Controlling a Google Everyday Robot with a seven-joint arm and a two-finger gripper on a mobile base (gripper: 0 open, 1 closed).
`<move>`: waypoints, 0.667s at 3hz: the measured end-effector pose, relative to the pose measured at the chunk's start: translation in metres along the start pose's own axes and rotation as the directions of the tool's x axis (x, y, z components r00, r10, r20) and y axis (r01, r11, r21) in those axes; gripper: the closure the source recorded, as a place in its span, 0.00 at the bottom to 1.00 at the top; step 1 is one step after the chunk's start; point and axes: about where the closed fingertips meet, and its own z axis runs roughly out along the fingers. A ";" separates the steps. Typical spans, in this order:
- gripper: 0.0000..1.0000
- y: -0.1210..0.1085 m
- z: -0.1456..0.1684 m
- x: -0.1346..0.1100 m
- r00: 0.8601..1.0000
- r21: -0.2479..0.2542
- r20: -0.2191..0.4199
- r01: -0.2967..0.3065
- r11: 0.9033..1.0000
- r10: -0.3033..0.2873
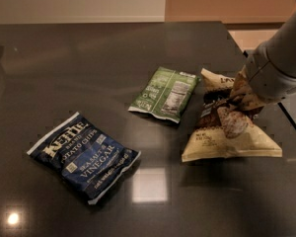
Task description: Move brown chip bag near green jalapeno chip bag
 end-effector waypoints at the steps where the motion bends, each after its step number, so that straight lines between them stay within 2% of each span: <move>1: 1.00 -0.028 0.002 0.008 1.000 0.056 -0.018 0.025 0.998 -0.024; 2: 1.00 -0.053 0.008 0.015 0.999 0.093 -0.019 0.028 0.995 -0.027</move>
Offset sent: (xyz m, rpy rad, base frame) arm 0.0876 0.0041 0.0155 0.0210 -0.1365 0.0199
